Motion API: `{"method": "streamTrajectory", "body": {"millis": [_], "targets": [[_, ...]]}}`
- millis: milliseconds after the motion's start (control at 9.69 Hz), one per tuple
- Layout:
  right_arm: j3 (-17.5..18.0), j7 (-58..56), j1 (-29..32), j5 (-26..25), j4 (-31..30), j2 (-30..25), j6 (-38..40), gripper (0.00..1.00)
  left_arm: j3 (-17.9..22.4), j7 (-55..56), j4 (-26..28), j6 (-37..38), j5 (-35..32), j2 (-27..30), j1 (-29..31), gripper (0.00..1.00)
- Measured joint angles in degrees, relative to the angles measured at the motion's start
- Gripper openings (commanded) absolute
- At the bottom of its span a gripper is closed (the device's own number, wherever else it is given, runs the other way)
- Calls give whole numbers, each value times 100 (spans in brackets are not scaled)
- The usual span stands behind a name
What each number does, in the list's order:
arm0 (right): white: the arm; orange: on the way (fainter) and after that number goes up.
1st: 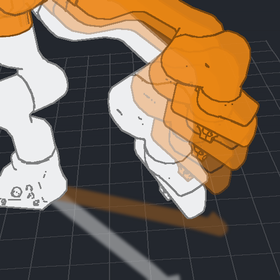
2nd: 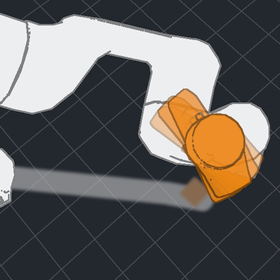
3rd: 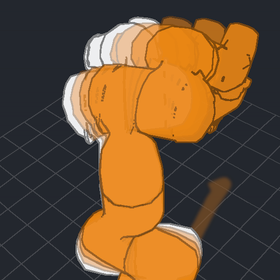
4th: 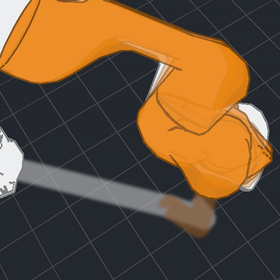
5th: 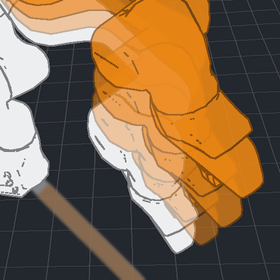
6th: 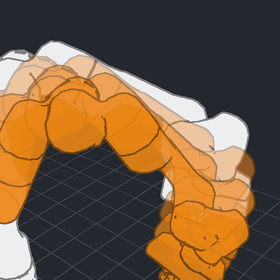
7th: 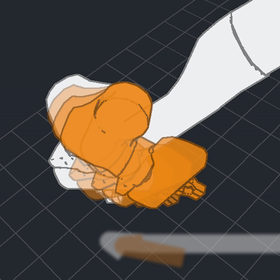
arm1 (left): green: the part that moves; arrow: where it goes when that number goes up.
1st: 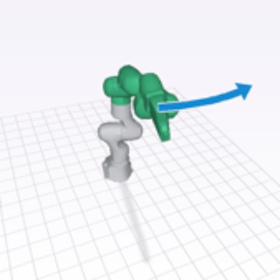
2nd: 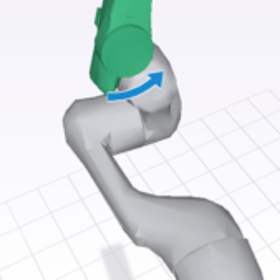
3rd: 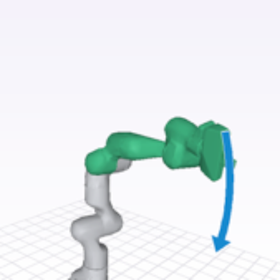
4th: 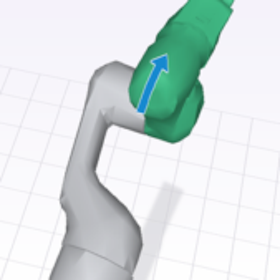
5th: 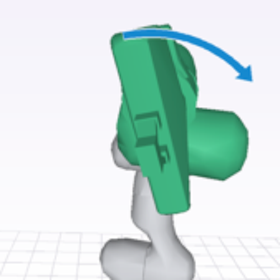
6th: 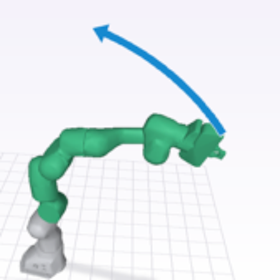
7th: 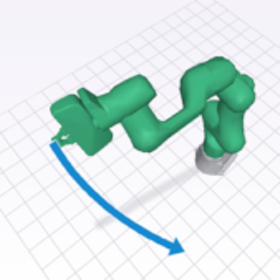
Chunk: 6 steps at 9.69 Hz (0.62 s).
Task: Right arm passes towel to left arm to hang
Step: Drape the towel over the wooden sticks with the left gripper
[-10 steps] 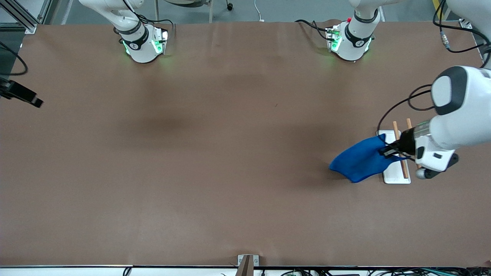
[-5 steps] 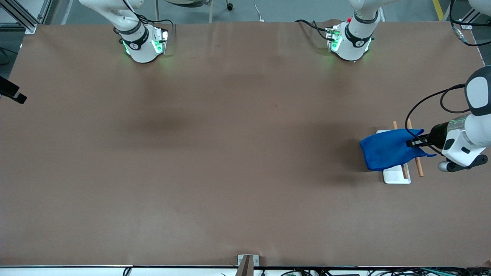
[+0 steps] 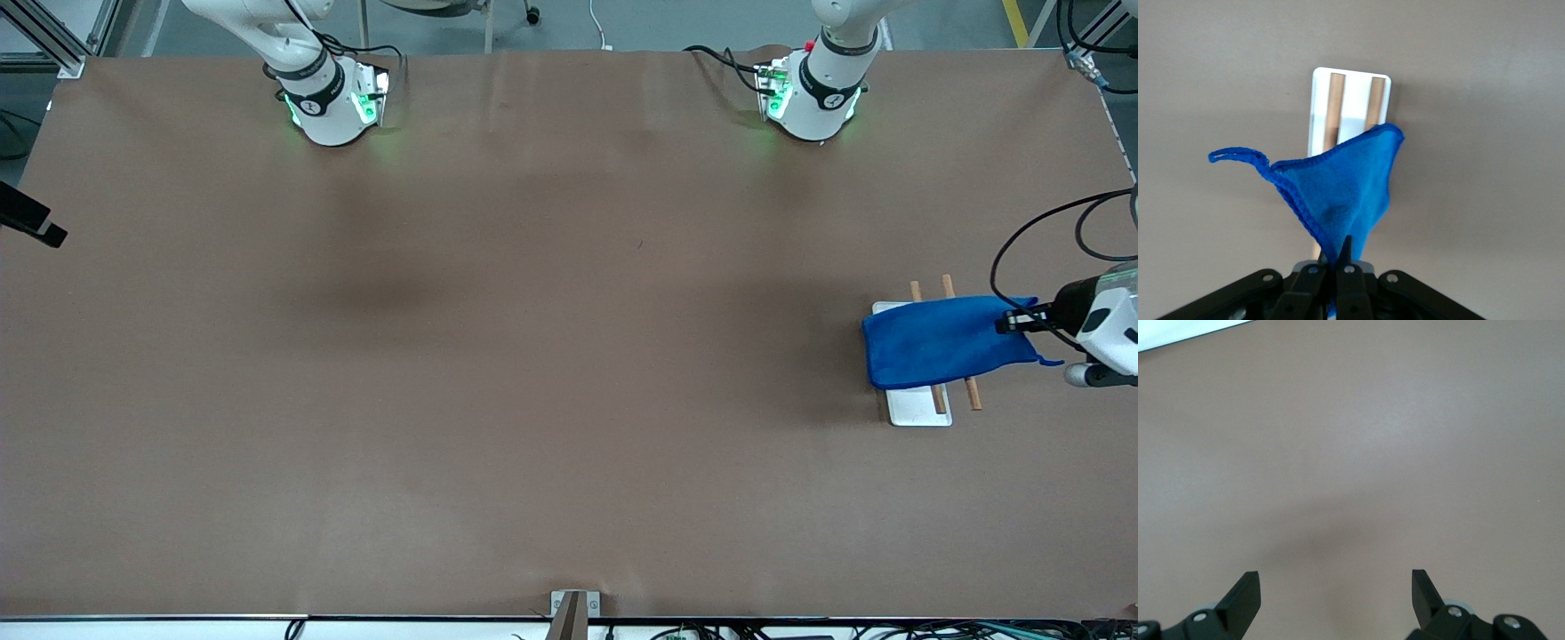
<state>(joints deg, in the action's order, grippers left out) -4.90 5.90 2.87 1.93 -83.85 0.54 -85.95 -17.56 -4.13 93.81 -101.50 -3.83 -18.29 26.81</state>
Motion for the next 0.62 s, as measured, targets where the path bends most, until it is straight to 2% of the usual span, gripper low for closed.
{"method": "streamTrajectory", "body": {"millis": [619], "targets": [[-3,-130,-8,-281,4,1,158,100,9,-594,-36,-211,-20,-270,494,1]]}}
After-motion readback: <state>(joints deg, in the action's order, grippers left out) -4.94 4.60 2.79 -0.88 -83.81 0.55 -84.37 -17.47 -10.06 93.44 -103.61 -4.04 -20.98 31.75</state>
